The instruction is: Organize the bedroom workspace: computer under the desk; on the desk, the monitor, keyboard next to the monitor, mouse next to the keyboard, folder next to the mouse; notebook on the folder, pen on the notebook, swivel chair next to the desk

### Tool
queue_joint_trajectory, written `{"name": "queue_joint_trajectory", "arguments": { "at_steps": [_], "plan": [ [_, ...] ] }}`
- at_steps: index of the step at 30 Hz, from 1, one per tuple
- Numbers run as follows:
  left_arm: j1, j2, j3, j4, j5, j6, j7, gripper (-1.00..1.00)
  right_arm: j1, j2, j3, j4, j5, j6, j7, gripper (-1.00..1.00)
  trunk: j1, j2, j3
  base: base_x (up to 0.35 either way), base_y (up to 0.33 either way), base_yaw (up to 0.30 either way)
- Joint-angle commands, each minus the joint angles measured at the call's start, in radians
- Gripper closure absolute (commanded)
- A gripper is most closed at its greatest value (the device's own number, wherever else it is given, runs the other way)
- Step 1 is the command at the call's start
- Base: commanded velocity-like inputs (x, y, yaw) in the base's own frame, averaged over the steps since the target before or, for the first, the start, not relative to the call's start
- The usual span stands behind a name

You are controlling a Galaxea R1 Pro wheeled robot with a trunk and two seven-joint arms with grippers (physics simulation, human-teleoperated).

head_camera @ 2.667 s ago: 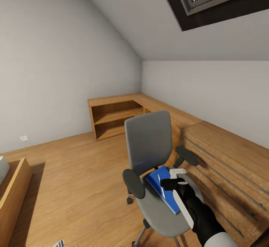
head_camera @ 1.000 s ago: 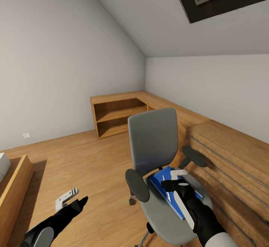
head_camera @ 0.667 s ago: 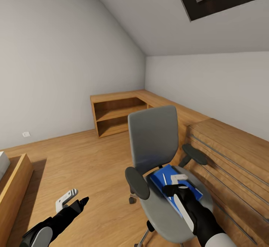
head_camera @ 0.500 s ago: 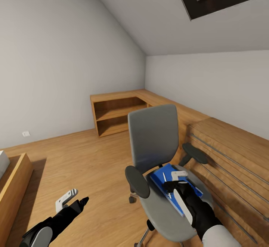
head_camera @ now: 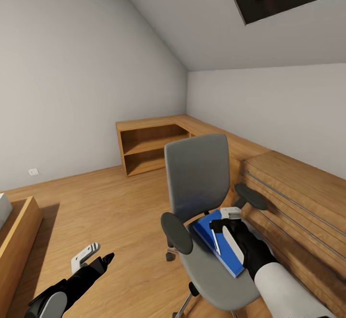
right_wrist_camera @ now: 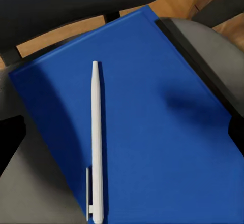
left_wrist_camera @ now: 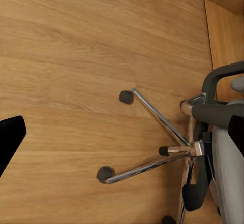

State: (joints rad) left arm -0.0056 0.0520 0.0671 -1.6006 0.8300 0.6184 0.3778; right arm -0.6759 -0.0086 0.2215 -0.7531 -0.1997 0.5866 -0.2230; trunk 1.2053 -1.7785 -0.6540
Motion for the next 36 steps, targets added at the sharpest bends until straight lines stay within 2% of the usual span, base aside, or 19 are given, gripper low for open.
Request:
{"name": "queue_joint_trajectory", "arguments": {
  "at_steps": [1, 8, 11, 32, 36],
  "plan": [
    [-0.001, 0.000, 0.000, -0.001, 0.011, 0.003, 0.009, -1.00, -0.001, -0.002, 0.004, 0.000, -0.011, 0.004, -0.007, -1.00, 0.000, -0.001, -0.001, 0.000, 0.000, 0.000],
    [-0.001, 0.001, 0.000, -0.002, 0.011, 0.003, 0.010, -1.00, -0.001, -0.003, 0.004, 0.002, -0.084, 0.008, -0.001, -1.00, 0.000, -0.001, -0.001, 0.000, 0.000, 0.000],
    [-0.001, 0.001, 0.014, -0.007, 0.011, 0.003, 0.010, -1.00, -0.001, -0.004, 0.005, 0.003, -0.111, 0.012, -0.001, -1.00, 0.004, -0.008, -0.004, 0.000, 0.000, 0.000],
    [-0.001, -0.002, 0.025, -0.009, 0.012, 0.003, 0.010, -1.00, -0.001, -0.003, 0.006, 0.051, -0.117, 0.013, 0.001, -1.00, 0.084, -0.155, -0.070, 0.000, 0.000, 0.000],
    [-0.001, -0.003, 0.025, -0.009, 0.012, 0.003, 0.010, -1.00, -0.001, -0.003, 0.006, 0.068, -0.118, 0.013, 0.002, -1.00, 0.084, -0.155, -0.070, 0.000, 0.000, 0.000]
  ]
}}
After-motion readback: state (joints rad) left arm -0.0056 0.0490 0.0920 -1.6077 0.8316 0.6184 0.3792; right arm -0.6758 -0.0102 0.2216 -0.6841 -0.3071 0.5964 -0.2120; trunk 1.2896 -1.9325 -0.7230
